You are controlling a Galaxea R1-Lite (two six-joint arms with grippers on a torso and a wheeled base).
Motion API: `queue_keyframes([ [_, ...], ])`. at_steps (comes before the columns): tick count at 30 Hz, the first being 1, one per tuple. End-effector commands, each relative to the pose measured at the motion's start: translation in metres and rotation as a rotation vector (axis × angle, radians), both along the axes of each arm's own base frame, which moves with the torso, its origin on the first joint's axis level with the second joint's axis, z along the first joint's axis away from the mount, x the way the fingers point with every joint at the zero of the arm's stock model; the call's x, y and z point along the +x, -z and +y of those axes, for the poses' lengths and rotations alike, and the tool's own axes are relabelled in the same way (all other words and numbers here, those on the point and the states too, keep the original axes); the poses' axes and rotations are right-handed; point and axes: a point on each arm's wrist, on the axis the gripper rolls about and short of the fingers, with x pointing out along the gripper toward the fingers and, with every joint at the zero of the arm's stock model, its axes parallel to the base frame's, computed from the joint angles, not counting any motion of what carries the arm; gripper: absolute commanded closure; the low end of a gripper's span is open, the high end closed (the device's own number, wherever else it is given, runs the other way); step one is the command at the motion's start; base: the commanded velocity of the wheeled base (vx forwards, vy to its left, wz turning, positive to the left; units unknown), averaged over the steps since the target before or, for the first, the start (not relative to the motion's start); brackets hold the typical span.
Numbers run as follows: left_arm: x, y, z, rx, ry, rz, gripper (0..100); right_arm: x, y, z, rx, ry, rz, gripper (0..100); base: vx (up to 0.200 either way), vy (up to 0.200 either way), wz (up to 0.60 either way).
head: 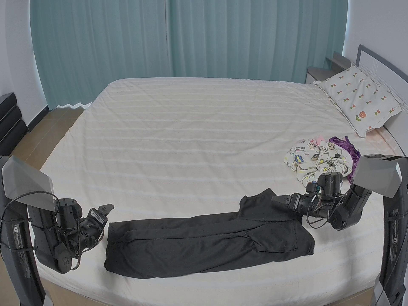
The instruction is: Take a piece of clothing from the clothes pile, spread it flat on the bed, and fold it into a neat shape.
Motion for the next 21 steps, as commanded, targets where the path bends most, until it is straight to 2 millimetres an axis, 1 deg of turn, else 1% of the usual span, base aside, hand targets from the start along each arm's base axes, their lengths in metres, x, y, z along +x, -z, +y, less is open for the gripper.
queue_keyframes([
  [1, 0.001, 0.005, -0.004, -0.013, 0.010, 0.006, 0, 0.008, 0.000, -0.003, -0.008, 0.005, -0.009, 0, 0.000, 0.000, 0.00],
  [7, 0.001, 0.015, -0.014, -0.011, 0.044, 0.038, 0, 0.011, 0.007, -0.003, -0.022, -0.004, -0.007, 0, 0.000, 0.000, 0.00],
  [14, 0.001, 0.016, -0.014, -0.012, 0.046, 0.045, 0, 0.007, 0.018, -0.001, -0.077, -0.045, 0.032, 0, 0.000, 0.000, 0.00],
  [15, 0.001, 0.016, -0.014, -0.012, 0.046, 0.045, 0, 0.006, 0.019, -0.001, -0.087, -0.052, 0.027, 100, 0.000, 0.000, 0.00],
  [21, 0.001, 0.018, -0.014, -0.011, 0.046, 0.049, 0, 0.003, 0.020, -0.002, -0.090, -0.054, 0.014, 100, 0.000, 0.000, 0.00],
])
